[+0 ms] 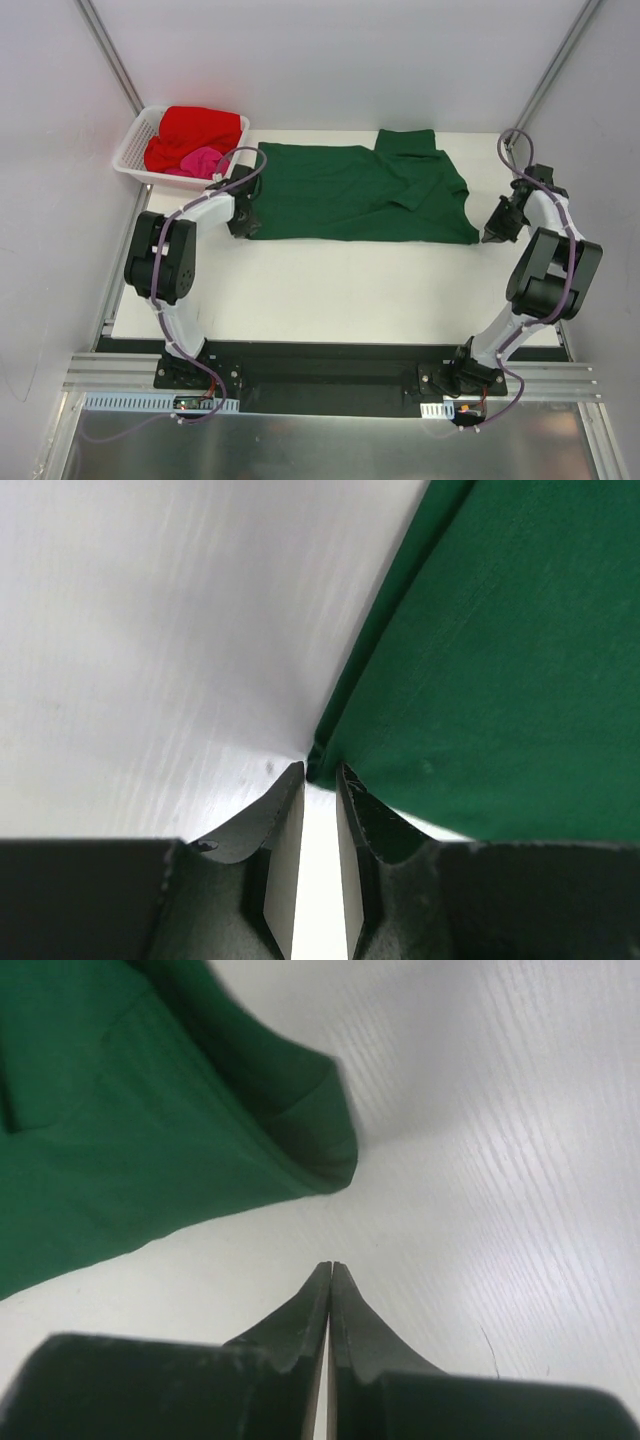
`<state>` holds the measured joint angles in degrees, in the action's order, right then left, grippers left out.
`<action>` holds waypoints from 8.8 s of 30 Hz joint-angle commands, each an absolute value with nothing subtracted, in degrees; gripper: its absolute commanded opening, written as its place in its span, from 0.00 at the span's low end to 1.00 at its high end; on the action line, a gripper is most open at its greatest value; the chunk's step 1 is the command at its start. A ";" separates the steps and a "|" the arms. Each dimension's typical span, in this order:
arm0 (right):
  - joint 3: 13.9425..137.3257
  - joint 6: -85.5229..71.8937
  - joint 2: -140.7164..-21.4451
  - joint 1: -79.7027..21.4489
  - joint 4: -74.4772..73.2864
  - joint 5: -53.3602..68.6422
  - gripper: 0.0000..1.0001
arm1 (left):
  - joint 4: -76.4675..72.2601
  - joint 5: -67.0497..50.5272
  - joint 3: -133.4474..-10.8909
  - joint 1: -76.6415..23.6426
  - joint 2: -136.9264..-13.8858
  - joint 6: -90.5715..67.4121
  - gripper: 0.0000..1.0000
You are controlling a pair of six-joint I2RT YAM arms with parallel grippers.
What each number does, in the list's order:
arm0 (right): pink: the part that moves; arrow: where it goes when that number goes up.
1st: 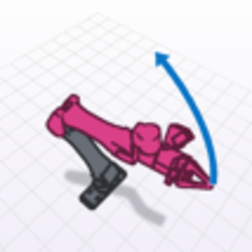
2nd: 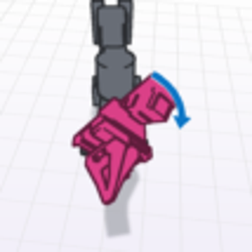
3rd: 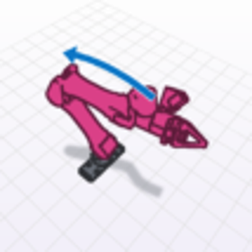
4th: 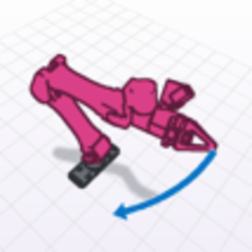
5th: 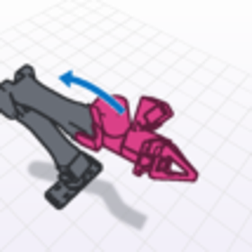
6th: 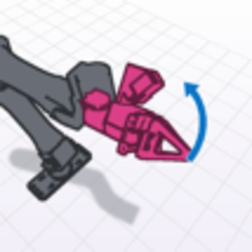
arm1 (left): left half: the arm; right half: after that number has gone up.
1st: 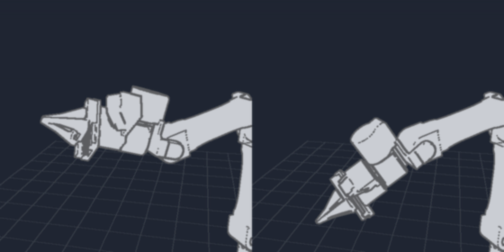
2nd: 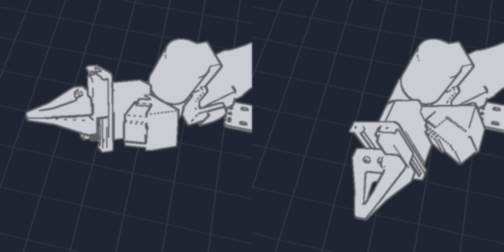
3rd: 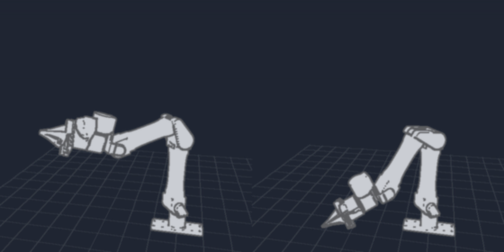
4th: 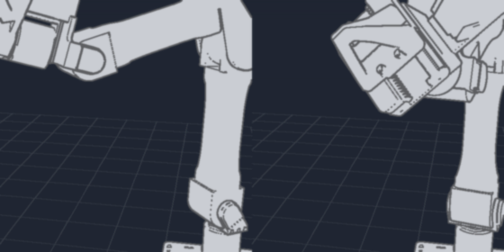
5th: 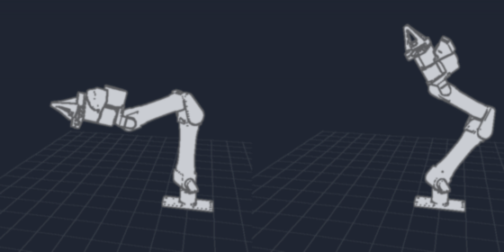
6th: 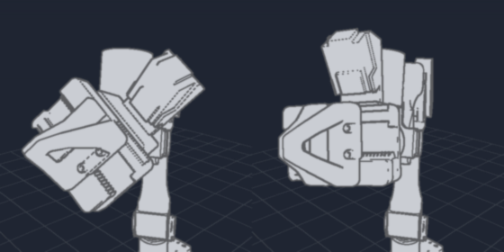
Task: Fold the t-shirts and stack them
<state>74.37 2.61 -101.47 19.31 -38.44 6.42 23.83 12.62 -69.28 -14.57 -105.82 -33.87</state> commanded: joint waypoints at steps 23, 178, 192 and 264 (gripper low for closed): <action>76.46 -5.89 -106.51 5.36 -32.52 6.86 0.11 | 27.16 7.55 -99.93 -16.70 -120.76 -33.31 0.35; 96.68 -20.56 -121.55 -6.33 -28.30 0.44 0.60 | 24.52 1.32 -77.78 -25.49 -105.30 -35.60 0.57; 97.56 -22.06 -122.96 -6.77 -27.78 0.79 0.19 | 24.52 0.97 -76.38 -24.43 -104.06 -35.07 0.58; 80.60 -11.78 -113.56 0.96 -32.26 3.69 0.96 | 24.52 -3.78 -81.39 -18.54 -116.20 -38.93 0.72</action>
